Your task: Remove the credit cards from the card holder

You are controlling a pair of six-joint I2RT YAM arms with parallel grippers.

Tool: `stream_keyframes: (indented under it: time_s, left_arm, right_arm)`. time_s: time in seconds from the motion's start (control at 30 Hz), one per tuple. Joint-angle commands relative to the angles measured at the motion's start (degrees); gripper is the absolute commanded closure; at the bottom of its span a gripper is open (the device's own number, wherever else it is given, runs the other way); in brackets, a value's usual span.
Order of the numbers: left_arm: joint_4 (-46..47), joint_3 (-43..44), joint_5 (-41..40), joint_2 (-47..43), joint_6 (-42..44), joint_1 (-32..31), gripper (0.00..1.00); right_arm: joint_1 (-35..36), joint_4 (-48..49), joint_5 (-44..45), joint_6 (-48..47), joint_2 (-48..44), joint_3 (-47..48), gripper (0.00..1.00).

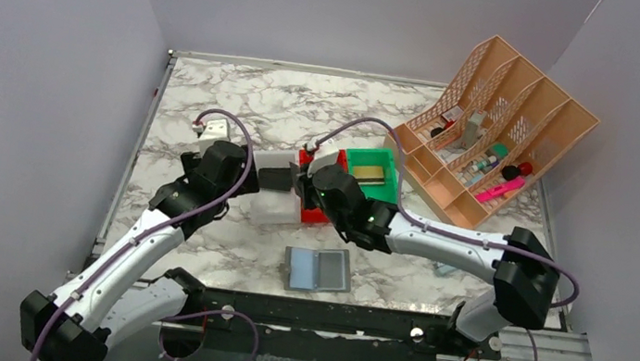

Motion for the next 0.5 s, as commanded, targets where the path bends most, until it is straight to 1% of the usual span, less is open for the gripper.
stream_keyframes:
  time_s: [0.0,0.07,0.2,0.3,0.47]
  left_arm:
    - [0.7,-3.0,5.6,1.8,3.1,7.8,0.01]
    - [1.3,-3.4,7.8,1.9,3.2,11.1,0.01]
    - [2.0,-3.9,8.1,-0.1,2.3,15.7,0.01]
    - [1.6,-3.7,5.3,-1.4,2.1,17.2,0.01]
    - [0.7,-3.9,0.8,-4.4,0.8,17.5,0.01]
  right_arm:
    - [-0.1,-1.2,0.1,-7.1,5.5,5.8,0.99]
    - [-0.1,-1.3,-1.5,-8.9,7.9,8.1,0.99]
    - [-0.1,-2.7,-3.0,-12.8,13.2,13.7,0.99]
    - [-0.1,-4.0,-0.8,-16.2,17.6,17.4,0.99]
    - [-0.1,-5.7,5.2,-22.6,24.6,23.1,0.99]
